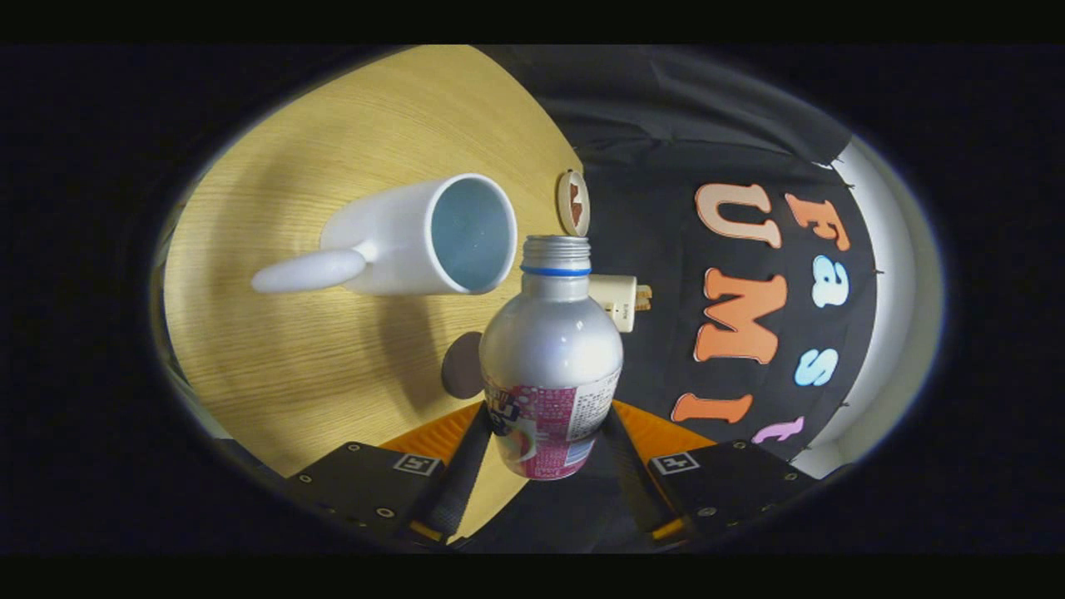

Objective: Take the bottle from table, then pour the juice into the cup, finally place the bottle on the coaster

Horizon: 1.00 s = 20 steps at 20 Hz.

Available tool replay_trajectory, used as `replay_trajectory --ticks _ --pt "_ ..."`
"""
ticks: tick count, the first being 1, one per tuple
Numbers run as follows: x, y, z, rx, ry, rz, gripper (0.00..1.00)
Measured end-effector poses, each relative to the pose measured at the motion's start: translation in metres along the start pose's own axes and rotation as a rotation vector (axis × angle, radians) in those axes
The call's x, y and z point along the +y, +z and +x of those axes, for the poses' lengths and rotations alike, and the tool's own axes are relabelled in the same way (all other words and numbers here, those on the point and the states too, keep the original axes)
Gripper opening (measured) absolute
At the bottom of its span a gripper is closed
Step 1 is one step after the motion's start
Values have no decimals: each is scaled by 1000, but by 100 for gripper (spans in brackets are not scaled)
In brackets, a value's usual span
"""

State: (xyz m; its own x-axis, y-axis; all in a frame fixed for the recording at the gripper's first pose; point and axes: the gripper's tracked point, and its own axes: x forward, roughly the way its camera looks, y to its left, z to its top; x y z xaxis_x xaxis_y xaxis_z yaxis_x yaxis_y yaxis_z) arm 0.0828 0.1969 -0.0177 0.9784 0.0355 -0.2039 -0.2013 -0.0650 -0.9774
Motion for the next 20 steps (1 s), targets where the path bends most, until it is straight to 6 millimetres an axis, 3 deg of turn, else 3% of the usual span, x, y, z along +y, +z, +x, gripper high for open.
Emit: replay_trajectory --ticks 9,20 --pt "3 -2 1 11 10 -73 77" --pt "-17 -7 4 31 -50 -182 77"
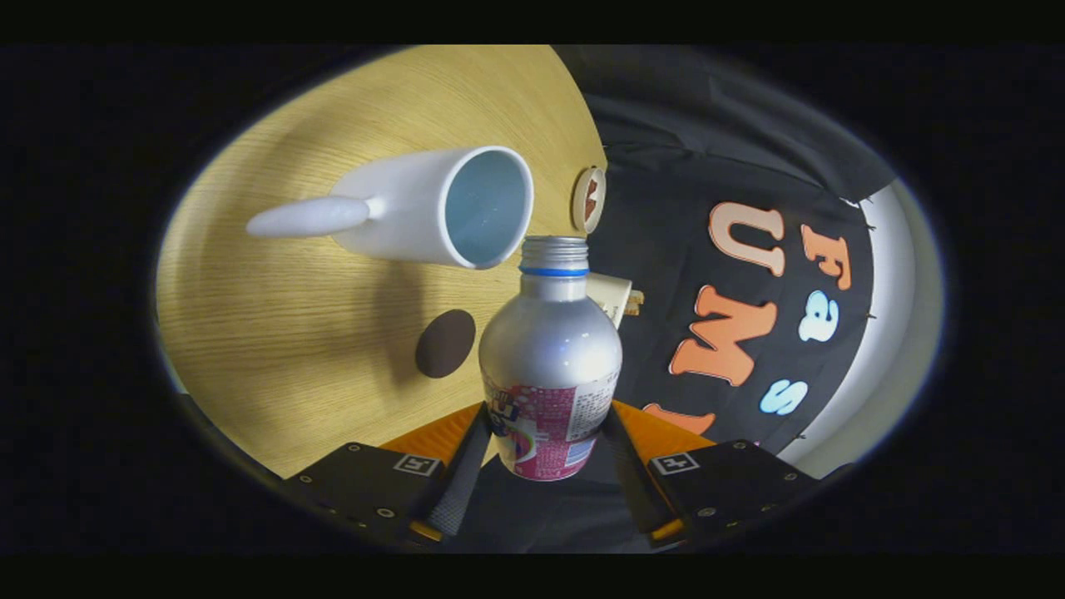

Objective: Take the bottle from table, then pour the juice into the cup, finally place the bottle on the coaster

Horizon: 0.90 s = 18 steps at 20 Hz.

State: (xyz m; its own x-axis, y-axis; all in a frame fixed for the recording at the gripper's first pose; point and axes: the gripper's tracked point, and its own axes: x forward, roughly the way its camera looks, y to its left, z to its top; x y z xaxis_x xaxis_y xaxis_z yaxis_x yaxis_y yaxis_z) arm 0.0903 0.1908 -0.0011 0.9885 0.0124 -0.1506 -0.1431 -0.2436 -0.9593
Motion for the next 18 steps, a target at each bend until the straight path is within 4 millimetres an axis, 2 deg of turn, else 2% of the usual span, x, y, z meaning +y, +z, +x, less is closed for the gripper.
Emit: replay_trajectory --ticks 18 --pt "-11 -6 3 27 -4 -130 77"
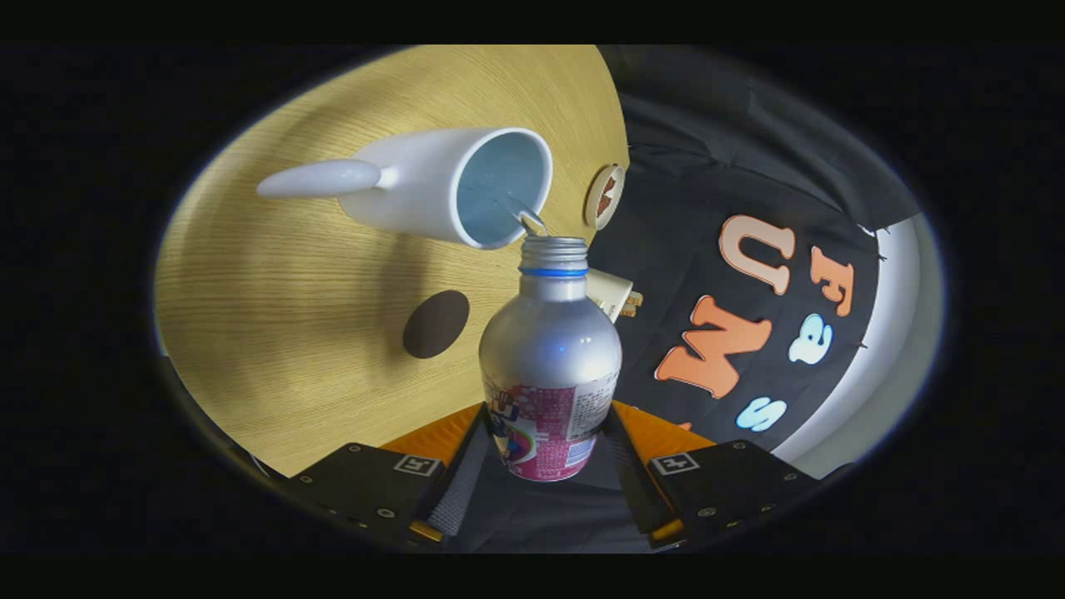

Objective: Take the bottle from table, then pour the juice into the cup, finally place the bottle on the coaster

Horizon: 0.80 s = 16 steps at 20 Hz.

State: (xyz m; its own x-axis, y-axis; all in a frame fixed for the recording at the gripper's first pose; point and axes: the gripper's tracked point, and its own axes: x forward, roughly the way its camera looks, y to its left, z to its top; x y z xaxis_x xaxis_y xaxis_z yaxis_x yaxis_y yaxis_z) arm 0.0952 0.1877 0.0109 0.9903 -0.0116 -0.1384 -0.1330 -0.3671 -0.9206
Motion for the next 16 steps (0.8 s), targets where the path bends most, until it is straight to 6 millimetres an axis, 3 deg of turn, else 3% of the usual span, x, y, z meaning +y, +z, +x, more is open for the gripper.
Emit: replay_trajectory --ticks 16 --pt "-15 1 -2 6 1 -95 77"
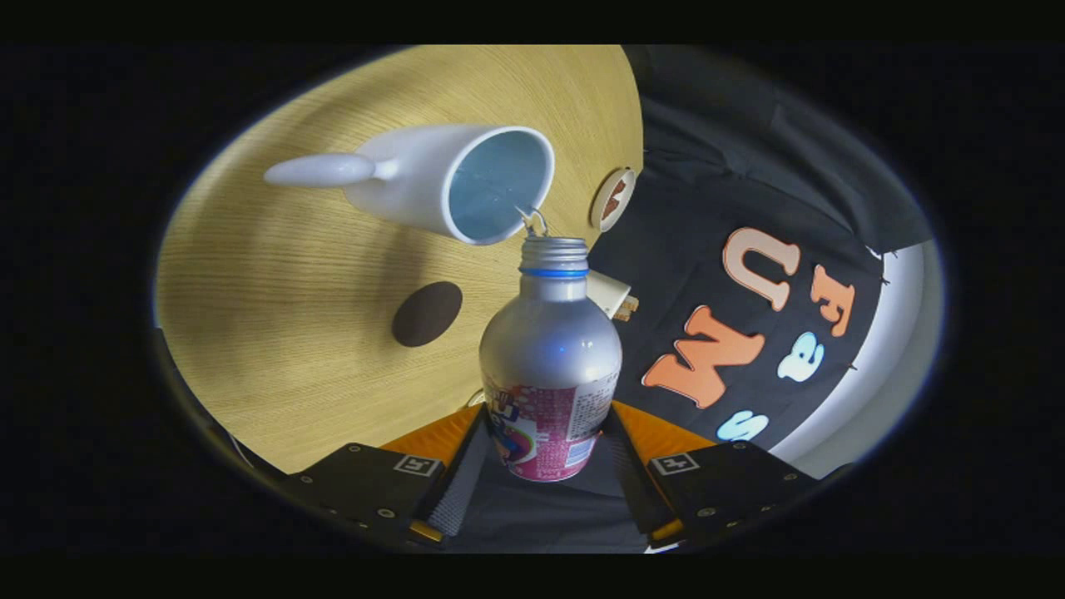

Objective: Take the bottle from table, then pour the juice into the cup, finally place the bottle on the coaster

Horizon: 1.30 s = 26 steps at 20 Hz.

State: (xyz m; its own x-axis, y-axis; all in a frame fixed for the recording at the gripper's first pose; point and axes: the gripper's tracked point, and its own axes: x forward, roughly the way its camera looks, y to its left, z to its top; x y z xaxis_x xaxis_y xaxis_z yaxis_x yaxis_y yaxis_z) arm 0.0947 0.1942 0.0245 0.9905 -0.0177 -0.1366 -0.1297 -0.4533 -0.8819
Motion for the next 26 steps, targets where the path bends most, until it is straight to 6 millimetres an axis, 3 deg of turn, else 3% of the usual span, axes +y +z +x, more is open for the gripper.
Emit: replay_trajectory --ticks 26 --pt "-21 9 -9 20 -12 -149 76"
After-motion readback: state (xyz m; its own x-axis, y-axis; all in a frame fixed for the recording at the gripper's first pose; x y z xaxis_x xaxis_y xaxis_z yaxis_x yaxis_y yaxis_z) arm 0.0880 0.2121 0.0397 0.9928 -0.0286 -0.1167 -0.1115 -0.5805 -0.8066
